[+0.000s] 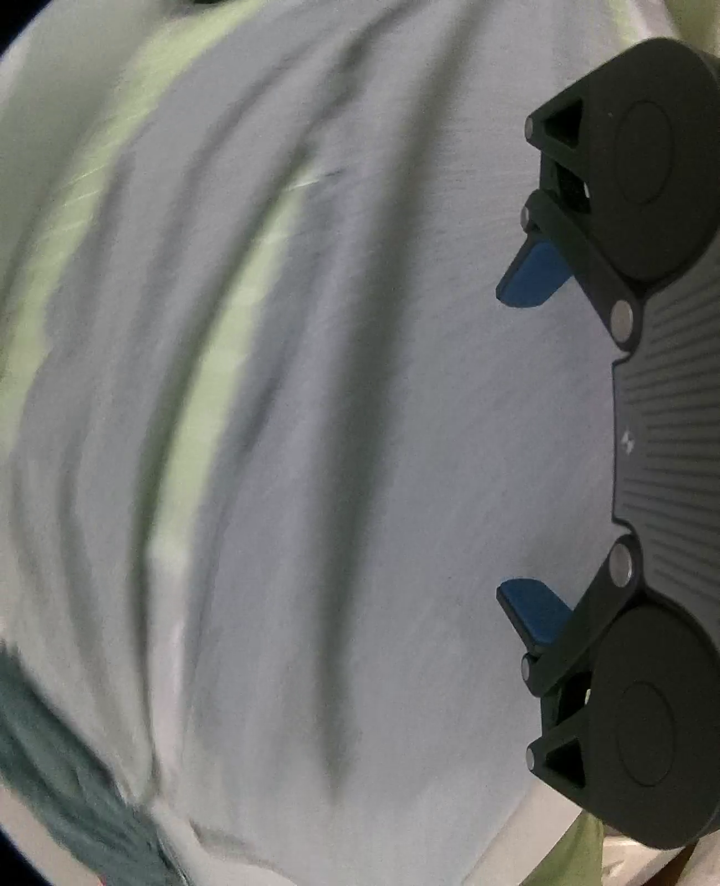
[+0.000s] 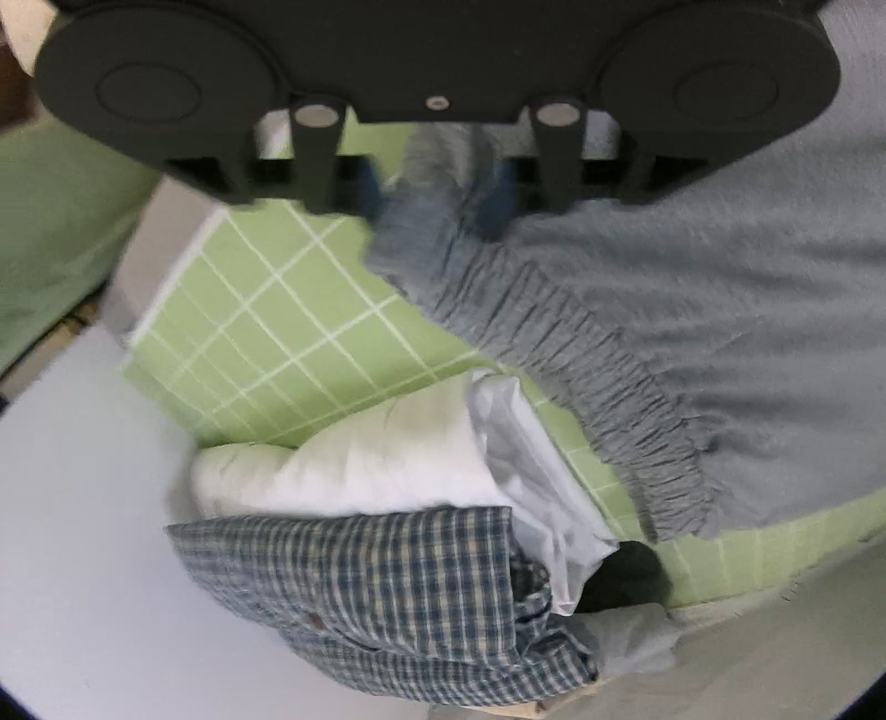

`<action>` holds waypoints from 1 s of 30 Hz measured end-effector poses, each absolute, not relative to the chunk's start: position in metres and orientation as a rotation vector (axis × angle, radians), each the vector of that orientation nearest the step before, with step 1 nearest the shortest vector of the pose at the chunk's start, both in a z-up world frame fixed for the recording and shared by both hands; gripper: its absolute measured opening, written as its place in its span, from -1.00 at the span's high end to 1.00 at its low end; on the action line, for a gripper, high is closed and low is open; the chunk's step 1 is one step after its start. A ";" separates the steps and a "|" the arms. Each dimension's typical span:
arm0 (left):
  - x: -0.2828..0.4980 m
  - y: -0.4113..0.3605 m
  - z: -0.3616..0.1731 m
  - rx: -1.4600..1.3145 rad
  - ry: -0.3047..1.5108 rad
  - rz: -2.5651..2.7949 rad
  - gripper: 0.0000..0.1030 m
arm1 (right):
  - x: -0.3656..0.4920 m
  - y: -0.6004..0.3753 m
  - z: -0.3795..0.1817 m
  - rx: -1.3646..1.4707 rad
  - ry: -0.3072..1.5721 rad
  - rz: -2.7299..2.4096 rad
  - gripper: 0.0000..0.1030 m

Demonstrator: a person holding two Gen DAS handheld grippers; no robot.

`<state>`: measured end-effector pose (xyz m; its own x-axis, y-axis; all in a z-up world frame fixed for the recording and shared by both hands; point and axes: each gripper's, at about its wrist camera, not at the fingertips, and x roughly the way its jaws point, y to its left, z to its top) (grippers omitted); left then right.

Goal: Fold clothes

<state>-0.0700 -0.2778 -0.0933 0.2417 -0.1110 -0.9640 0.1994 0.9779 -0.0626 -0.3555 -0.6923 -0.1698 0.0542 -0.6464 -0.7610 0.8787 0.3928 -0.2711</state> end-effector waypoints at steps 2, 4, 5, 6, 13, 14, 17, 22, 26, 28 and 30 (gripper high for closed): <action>-0.053 -0.259 -0.080 0.045 1.260 -0.179 -0.99 | -0.343 -0.682 -0.162 0.282 0.931 -1.218 -0.69; -0.027 -0.241 -0.067 0.032 1.217 -0.152 -0.99 | -0.329 -0.671 -0.155 0.272 0.897 -1.240 -0.91; -0.015 -0.233 -0.063 0.029 1.200 -0.140 -0.99 | -0.318 -0.665 -0.154 0.274 0.880 -1.228 -0.94; -0.002 -0.226 -0.061 0.034 1.190 -0.131 -0.99 | -0.306 -0.658 -0.152 0.277 0.865 -1.210 -0.94; 0.096 -0.186 -0.057 0.070 1.133 -0.104 -0.99 | -0.203 -0.597 -0.155 0.361 0.776 -0.900 -1.00; 0.112 -0.182 -0.058 0.074 1.129 -0.104 -0.99 | -0.186 -0.588 -0.158 0.367 0.777 -0.863 -1.00; 0.160 -0.170 -0.066 0.076 1.120 -0.102 -0.99 | -0.135 -0.563 -0.167 0.369 0.797 -0.793 -1.00; 0.243 -0.164 -0.082 0.119 1.095 -0.140 -0.87 | -0.066 -0.534 -0.180 0.367 0.839 -0.721 -1.00; 0.289 -0.175 -0.097 0.194 1.058 -0.194 -0.85 | -0.031 -0.516 -0.182 0.263 0.894 -0.672 -1.00; 0.306 -0.182 -0.107 0.224 1.051 -0.212 -0.86 | -0.019 -0.510 -0.182 0.212 0.922 -0.659 -1.00; 0.318 -0.189 -0.116 0.246 1.054 -0.219 -0.87 | -0.009 -0.506 -0.183 0.184 0.939 -0.654 -1.00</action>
